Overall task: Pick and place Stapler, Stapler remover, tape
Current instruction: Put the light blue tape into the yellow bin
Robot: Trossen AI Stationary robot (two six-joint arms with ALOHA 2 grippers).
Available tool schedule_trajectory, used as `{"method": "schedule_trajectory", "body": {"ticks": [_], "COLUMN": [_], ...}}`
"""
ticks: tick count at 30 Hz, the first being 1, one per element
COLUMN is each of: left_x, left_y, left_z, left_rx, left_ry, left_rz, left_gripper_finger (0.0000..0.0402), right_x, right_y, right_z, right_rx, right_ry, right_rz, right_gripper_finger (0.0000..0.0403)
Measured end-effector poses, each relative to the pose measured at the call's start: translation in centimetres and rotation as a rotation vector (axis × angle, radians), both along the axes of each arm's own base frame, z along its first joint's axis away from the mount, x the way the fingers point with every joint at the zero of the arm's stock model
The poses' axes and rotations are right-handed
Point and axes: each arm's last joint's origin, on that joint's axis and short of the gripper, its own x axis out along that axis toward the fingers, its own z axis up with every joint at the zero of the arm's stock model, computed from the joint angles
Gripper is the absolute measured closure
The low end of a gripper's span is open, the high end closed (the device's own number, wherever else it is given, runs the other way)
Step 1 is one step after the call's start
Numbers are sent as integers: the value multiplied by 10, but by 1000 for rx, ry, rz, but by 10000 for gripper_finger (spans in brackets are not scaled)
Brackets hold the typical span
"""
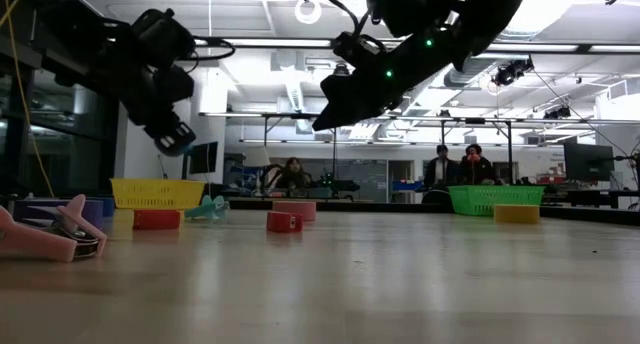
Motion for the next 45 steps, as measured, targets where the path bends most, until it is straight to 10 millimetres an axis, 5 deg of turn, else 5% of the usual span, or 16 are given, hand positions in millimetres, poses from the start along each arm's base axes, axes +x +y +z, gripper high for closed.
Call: {"method": "schedule_trajectory", "body": {"ticks": [13, 25, 39, 45], "left_x": [12, -1, -3, -2], "left_y": [15, 47, 54, 54], "left_z": [-33, -51, -51, -51], "left_rx": [3, -90, -143, -152], "left_ry": [106, 63, 38, 33], "left_rz": [113, 147, 70, 53], "left_gripper_finger": [373, 369, 242, 219], "right_x": [0, 2, 2, 2], "right_y": [1, 1, 1, 1], "right_z": [0, -5, -5, -5], "right_rx": [12, 17, 13, 13], "right_ry": [0, 13, 15, 15], "right_rz": [23, 35, 38, 38], "right_gripper_finger": [167, 167, 167, 167]}}
